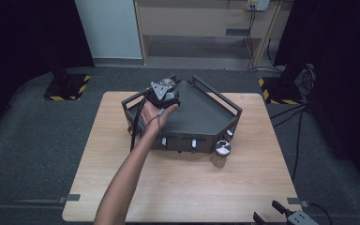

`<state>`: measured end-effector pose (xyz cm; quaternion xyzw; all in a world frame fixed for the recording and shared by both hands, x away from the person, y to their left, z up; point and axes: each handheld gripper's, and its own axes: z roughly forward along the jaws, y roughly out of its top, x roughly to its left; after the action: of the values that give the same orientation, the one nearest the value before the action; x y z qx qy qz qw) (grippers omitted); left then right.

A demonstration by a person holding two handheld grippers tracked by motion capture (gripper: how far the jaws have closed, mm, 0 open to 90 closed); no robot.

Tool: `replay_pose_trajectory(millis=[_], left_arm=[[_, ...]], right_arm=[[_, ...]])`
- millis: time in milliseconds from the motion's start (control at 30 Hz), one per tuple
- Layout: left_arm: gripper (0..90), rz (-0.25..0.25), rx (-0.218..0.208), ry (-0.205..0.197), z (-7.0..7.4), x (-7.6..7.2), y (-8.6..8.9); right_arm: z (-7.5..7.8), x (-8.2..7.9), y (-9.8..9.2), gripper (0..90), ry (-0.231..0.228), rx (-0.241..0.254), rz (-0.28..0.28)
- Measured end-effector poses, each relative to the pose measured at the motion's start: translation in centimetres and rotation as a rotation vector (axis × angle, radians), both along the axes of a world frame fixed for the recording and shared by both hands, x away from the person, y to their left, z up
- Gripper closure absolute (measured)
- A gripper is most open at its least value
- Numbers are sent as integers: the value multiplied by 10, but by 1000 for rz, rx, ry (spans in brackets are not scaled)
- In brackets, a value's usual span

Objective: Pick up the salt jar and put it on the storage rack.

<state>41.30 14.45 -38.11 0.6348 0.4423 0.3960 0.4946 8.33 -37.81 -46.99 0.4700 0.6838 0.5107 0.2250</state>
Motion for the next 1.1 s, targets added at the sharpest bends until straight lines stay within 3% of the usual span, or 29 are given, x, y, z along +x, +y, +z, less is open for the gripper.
replay_pose_trajectory(millis=[333, 533, 833, 1100], left_arm=[[176, -15, -1, -15, 10, -20, 4], [176, -25, 11, -55, 13, -46, 10], [162, -41, 17, -67, 19, -89, 29], [103, -45, 10, -92, 2, -128, 44]], right_arm=[[1, -2, 0, 106, -6, -7, -3], [1, -3, -1, 106, -6, -15, -9], [2, -6, -2, 106, -13, -22, -18], [2, -6, -1, 106, -10, -32, -20]])
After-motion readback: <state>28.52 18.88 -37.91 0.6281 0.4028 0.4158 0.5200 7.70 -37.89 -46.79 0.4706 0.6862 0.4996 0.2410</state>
